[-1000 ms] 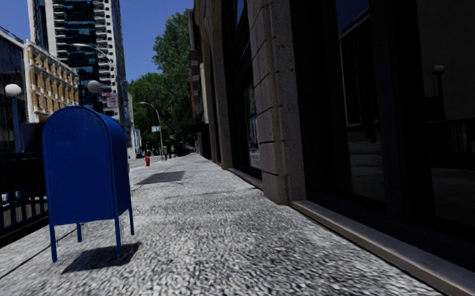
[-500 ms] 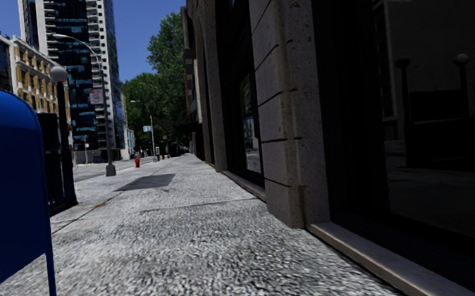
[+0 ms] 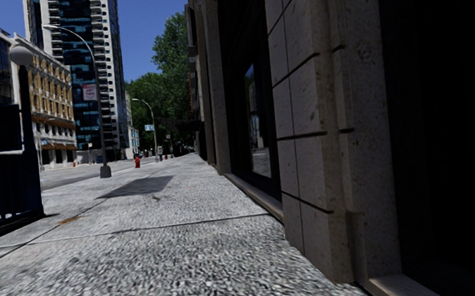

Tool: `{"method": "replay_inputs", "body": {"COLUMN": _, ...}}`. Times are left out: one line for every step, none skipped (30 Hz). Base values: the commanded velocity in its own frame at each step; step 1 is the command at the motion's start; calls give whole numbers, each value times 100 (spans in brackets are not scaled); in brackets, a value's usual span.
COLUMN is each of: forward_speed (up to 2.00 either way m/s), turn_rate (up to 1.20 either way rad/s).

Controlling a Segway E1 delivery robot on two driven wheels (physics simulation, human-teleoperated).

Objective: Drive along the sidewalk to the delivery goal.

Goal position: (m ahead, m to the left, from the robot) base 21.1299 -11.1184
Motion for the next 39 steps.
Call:
{"method": "replay_inputs", "body": {"forward_speed": 200, "turn_rate": 102}}
{"method": "replay_inputs", "body": {"forward_speed": 200, "turn_rate": 102}}
{"method": "replay_inputs", "body": {"forward_speed": 200, "turn_rate": 14}}
{"method": "replay_inputs", "body": {"forward_speed": 200, "turn_rate": 0}}
{"method": "replay_inputs", "body": {"forward_speed": 200, "turn_rate": 0}}
{"method": "replay_inputs", "body": {"forward_speed": 200, "turn_rate": 0}}
{"method": "replay_inputs", "body": {"forward_speed": 200, "turn_rate": 0}}
{"method": "replay_inputs", "body": {"forward_speed": 200, "turn_rate": 0}}
{"method": "replay_inputs", "body": {"forward_speed": 200, "turn_rate": 0}}
{"method": "replay_inputs", "body": {"forward_speed": 200, "turn_rate": 0}}
{"method": "replay_inputs", "body": {"forward_speed": 200, "turn_rate": 0}}
{"method": "replay_inputs", "body": {"forward_speed": 200, "turn_rate": 0}}
{"method": "replay_inputs", "body": {"forward_speed": 200, "turn_rate": 0}}
{"method": "replay_inputs", "body": {"forward_speed": 200, "turn_rate": 0}}
{"method": "replay_inputs", "body": {"forward_speed": 200, "turn_rate": 0}}
{"method": "replay_inputs", "body": {"forward_speed": 200, "turn_rate": 0}}
{"method": "replay_inputs", "body": {"forward_speed": 200, "turn_rate": 0}}
{"method": "replay_inputs", "body": {"forward_speed": 200, "turn_rate": 0}}
{"method": "replay_inputs", "body": {"forward_speed": 200, "turn_rate": 0}}
{"method": "replay_inputs", "body": {"forward_speed": 200, "turn_rate": 0}}
{"method": "replay_inputs", "body": {"forward_speed": 200, "turn_rate": 0}}
{"method": "replay_inputs", "body": {"forward_speed": 200, "turn_rate": 0}}
{"method": "replay_inputs", "body": {"forward_speed": 200, "turn_rate": 0}}
{"method": "replay_inputs", "body": {"forward_speed": 200, "turn_rate": 0}}
{"method": "replay_inputs", "body": {"forward_speed": 200, "turn_rate": 0}}
{"method": "replay_inputs", "body": {"forward_speed": 200, "turn_rate": 0}}
{"method": "replay_inputs", "body": {"forward_speed": 200, "turn_rate": 0}}
{"method": "replay_inputs", "body": {"forward_speed": 200, "turn_rate": 0}}
{"method": "replay_inputs", "body": {"forward_speed": 200, "turn_rate": 0}}
{"method": "replay_inputs", "body": {"forward_speed": 200, "turn_rate": 0}}
{"method": "replay_inputs", "body": {"forward_speed": 200, "turn_rate": 0}}
{"method": "replay_inputs", "body": {"forward_speed": 200, "turn_rate": 0}}
{"method": "replay_inputs", "body": {"forward_speed": 200, "turn_rate": 0}}
{"method": "replay_inputs", "body": {"forward_speed": 200, "turn_rate": 0}}
{"method": "replay_inputs", "body": {"forward_speed": 200, "turn_rate": 0}}
{"method": "replay_inputs", "body": {"forward_speed": 200, "turn_rate": 0}}
{"method": "replay_inputs", "body": {"forward_speed": 200, "turn_rate": 0}}
{"method": "replay_inputs", "body": {"forward_speed": 200, "turn_rate": 0}}
{"method": "replay_inputs", "body": {"forward_speed": 200, "turn_rate": 0}}
